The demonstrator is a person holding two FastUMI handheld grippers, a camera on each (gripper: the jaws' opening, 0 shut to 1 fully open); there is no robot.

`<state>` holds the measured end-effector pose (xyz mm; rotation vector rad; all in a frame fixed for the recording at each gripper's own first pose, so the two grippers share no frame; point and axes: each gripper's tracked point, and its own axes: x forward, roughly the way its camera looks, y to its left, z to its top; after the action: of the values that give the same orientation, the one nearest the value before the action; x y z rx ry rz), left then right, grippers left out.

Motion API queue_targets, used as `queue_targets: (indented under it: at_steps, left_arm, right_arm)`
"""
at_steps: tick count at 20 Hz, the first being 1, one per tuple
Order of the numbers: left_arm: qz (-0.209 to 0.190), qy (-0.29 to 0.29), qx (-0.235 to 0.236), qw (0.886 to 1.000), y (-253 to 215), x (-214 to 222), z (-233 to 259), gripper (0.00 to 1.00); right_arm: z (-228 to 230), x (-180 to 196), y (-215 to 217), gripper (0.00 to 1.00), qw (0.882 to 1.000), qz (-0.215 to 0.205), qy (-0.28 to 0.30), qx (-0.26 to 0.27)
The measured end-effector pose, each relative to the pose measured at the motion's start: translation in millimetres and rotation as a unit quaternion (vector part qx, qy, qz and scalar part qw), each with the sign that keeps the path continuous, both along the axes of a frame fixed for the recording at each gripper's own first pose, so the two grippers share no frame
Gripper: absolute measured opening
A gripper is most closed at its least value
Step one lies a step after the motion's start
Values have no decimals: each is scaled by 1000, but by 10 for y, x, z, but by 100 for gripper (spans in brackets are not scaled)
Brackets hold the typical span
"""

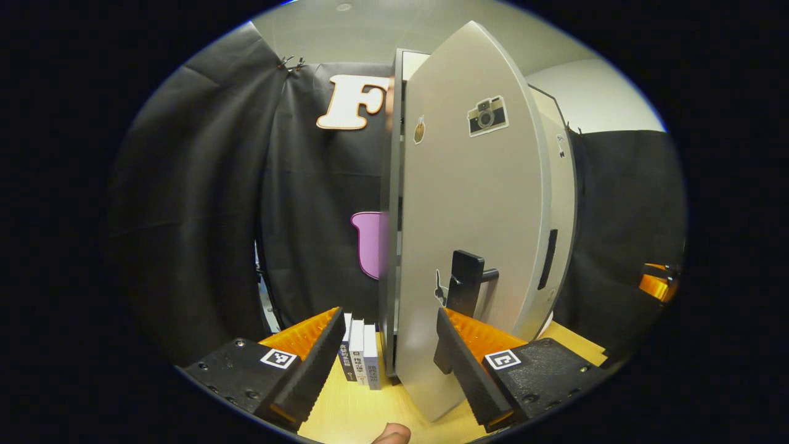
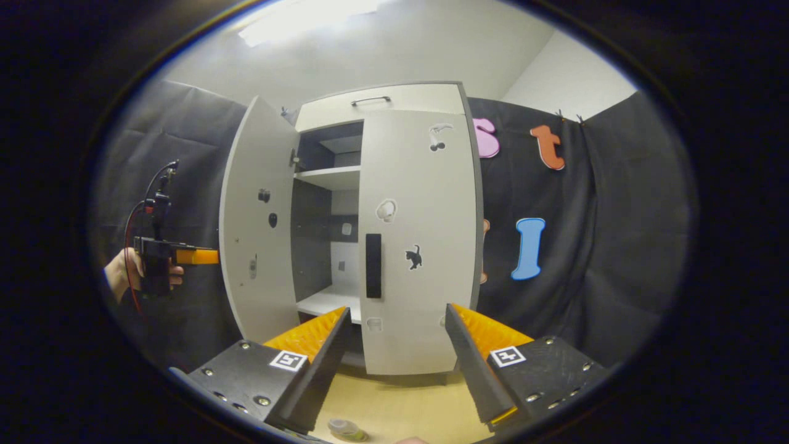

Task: Grasp the bottle in the cabinet with the left hand and place it on the coaster, then close the right door with the right hand and the left door with the left hand.

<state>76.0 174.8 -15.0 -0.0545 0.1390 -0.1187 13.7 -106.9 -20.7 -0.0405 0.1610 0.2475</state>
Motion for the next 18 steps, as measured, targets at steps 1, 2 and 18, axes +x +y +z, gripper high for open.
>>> queue_targets:
  at_steps: [1,2,18]
  left_arm:
    - [-3,2,-7,1000,-14,4,-17,90]
    - [-5,5,-14,1000,-34,1,-25,88]
    - [27,-9,32,999,-485,175,15,88]
  right_arm:
    - [-29,27,-18,89,1000,-3,5,4]
    - [-29,47,-17,92,1000,-1,6,9]
    - [-71,191,-88,92,999,29,13,-10]
